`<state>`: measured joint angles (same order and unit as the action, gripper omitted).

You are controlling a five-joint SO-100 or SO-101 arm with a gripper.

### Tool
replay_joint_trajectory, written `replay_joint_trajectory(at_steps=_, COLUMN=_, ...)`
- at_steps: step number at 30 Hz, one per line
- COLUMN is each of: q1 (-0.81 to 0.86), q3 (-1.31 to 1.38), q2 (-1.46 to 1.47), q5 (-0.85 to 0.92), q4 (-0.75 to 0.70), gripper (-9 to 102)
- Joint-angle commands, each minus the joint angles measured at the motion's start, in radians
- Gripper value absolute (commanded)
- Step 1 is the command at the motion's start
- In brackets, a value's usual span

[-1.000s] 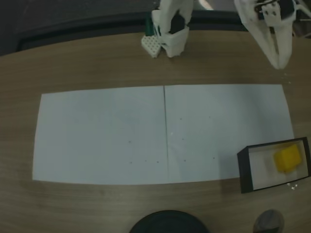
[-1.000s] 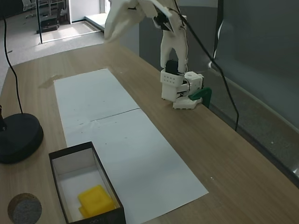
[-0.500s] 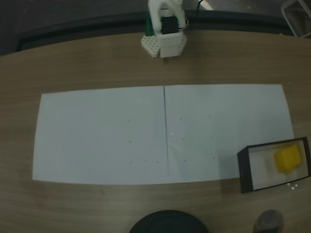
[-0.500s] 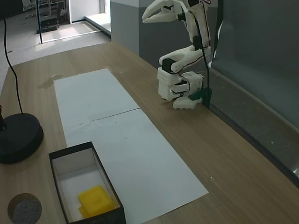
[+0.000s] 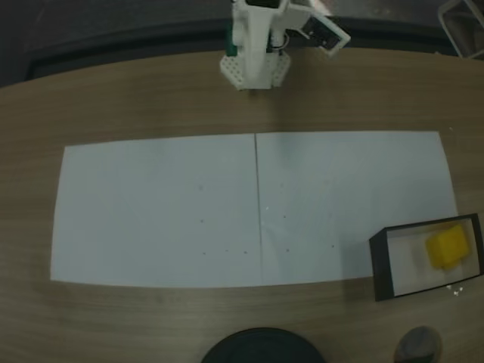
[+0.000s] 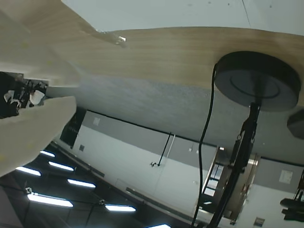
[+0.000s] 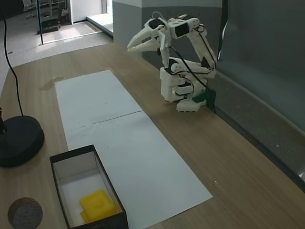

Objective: Grab a yellow square and put it in the box.

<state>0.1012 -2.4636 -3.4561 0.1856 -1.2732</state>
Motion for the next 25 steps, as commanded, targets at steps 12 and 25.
replay_joint_trajectory(at_steps=12, q1=0.005, q3=-0.606, q2=-0.018, q5=-0.017, q4=0.224, gripper=0)
replay_joint_trajectory(at_steps=25, q1=-0.012, q3=-0.537, q2=-0.018, q5=-0.258, q4=-0.018, gripper=0)
